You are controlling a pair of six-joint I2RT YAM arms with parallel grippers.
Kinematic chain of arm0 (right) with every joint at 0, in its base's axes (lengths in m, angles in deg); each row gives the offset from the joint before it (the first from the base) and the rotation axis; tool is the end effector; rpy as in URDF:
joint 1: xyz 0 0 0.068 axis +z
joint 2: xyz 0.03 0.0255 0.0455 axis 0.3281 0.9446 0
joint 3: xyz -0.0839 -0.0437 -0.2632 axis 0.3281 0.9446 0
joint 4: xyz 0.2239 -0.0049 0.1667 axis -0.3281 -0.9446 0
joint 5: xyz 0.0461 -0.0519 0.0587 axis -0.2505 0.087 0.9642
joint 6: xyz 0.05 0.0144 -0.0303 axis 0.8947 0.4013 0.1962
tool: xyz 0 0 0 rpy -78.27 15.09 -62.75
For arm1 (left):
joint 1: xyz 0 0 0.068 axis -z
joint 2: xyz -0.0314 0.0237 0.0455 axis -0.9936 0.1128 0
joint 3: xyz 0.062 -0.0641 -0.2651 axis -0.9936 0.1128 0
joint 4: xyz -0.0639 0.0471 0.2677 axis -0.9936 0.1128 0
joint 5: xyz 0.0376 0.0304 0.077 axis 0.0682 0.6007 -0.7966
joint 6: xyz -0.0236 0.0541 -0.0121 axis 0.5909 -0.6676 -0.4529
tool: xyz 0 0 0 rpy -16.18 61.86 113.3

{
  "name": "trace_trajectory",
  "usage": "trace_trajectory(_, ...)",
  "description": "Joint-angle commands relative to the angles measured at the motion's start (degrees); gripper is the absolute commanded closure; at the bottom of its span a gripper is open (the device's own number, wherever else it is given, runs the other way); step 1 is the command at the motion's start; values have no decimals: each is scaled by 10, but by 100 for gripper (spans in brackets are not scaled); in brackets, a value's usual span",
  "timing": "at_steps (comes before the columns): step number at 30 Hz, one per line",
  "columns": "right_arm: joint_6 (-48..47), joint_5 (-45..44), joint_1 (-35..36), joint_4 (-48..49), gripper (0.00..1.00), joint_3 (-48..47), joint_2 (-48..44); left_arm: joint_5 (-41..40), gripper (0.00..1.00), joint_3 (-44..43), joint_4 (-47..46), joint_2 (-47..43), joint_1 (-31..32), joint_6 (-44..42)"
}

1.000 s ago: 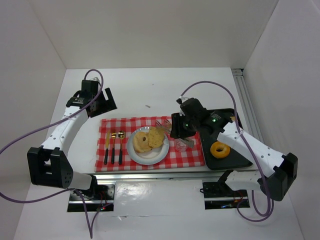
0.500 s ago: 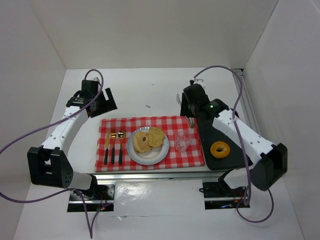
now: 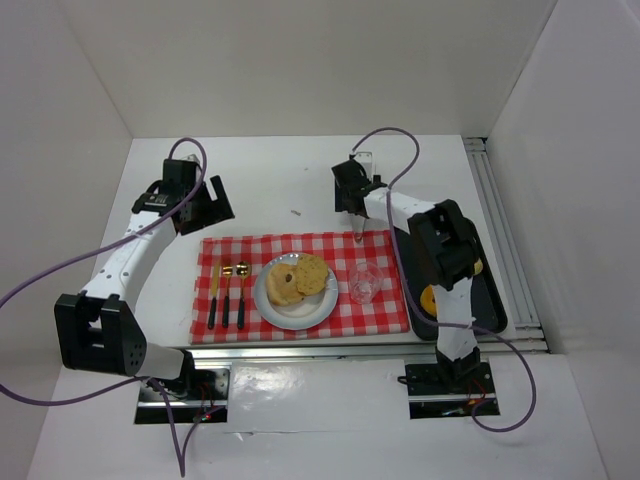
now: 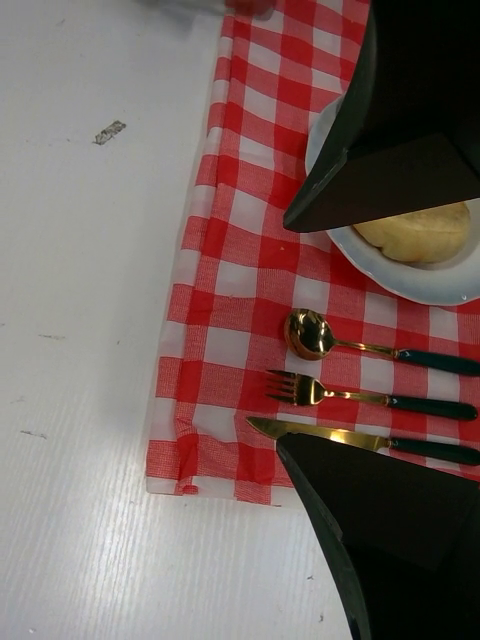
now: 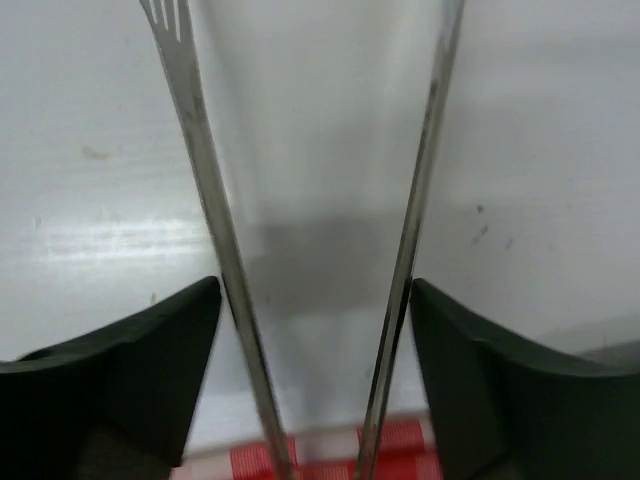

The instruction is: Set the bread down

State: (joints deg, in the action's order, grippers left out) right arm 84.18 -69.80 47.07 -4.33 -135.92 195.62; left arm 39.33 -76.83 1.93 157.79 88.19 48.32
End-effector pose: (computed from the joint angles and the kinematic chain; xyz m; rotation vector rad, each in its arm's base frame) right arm 0.4336 0.2065 0.1644 0.0544 2.3040 -0.1617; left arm 0.3247 -0.0249 0.2985 -0.5421 2.3189 -0.2469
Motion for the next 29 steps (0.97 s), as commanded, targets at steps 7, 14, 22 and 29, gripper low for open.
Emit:
trace_trajectory(7, 2, -2, -33, -39, 0, -147, -10, -7, 5, -40, 11, -1, 1, -12)
trace_trajectory(14, 15, -56, -51, -125, 0, -87, -153, -7, 4, -40, 11, -7, 1, -12)
trace_trajectory(22, 65, -84, -103, -169, 0, 153, -327, -13, 2, -50, 17, -23, 1, -17)
trace_trajectory(29, 77, -46, -166, -157, 0, 249, -405, -7, 2, -56, 23, -30, 1, -22)
